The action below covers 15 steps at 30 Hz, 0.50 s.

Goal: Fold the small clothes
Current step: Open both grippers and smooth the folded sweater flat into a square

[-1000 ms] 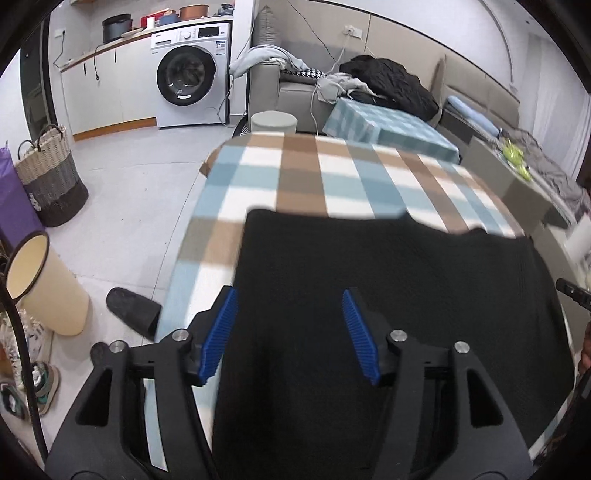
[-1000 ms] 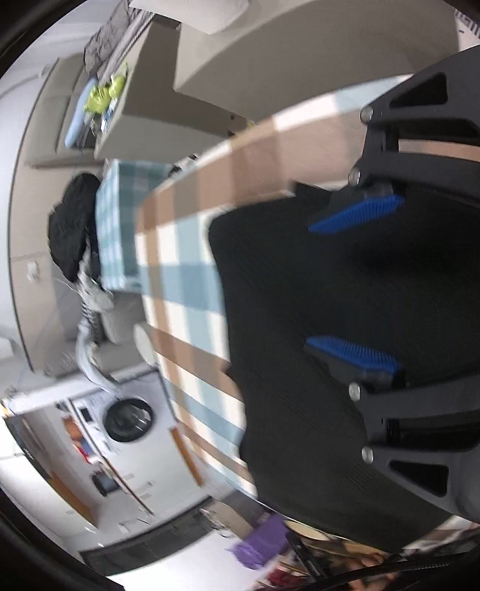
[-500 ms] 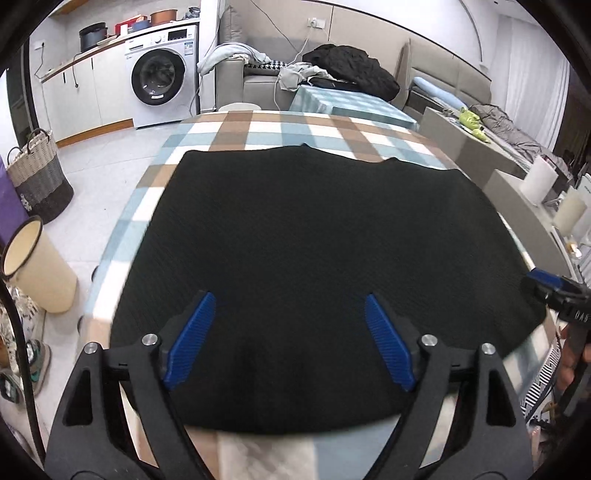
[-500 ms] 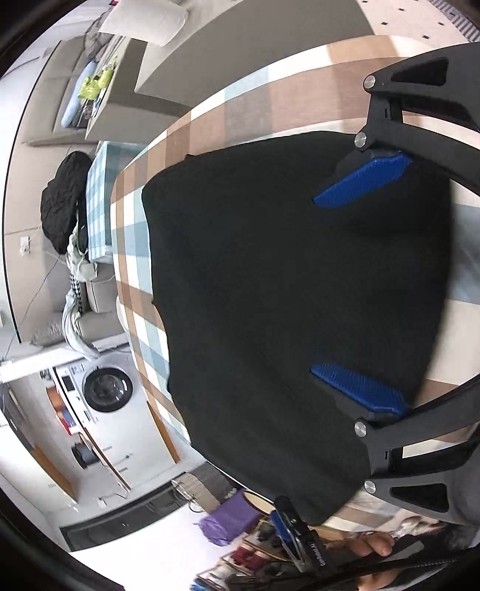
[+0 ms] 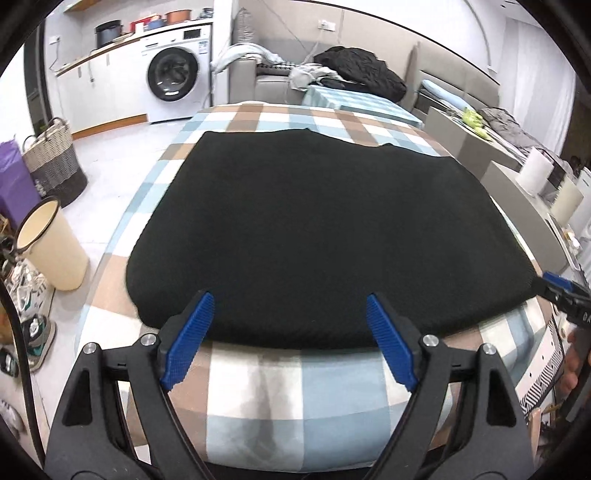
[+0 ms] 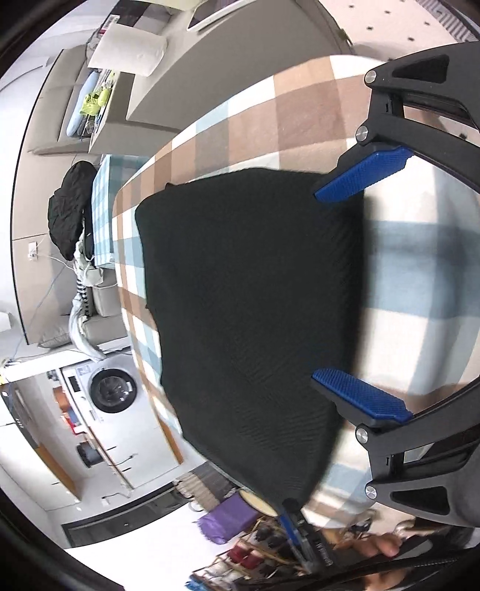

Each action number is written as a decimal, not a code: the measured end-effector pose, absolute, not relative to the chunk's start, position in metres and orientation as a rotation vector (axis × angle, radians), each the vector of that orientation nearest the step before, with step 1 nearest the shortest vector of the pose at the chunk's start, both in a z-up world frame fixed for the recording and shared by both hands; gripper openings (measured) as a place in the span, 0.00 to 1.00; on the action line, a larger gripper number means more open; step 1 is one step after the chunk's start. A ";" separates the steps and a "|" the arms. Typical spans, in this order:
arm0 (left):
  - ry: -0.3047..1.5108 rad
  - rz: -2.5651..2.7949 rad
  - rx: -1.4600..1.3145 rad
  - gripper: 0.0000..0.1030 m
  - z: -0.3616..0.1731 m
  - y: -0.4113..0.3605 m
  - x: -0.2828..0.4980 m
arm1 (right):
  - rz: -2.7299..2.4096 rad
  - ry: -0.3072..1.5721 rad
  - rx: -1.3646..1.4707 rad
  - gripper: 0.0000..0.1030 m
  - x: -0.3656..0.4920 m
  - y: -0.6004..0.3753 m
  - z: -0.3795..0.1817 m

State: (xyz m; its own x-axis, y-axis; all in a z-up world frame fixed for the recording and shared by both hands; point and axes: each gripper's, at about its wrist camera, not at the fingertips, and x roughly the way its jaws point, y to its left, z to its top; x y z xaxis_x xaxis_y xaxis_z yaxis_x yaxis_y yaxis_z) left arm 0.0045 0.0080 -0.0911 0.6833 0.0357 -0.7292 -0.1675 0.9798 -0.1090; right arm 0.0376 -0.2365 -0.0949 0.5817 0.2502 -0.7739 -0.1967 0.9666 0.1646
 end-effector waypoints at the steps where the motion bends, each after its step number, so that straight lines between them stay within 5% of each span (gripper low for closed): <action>1: 0.812 0.123 -0.180 0.80 -0.092 0.009 0.002 | 0.257 0.922 0.069 0.91 0.037 -0.239 -0.096; 15: 0.833 0.165 -0.202 0.80 -0.095 0.030 0.004 | 0.144 0.968 0.303 0.91 0.052 -0.276 -0.118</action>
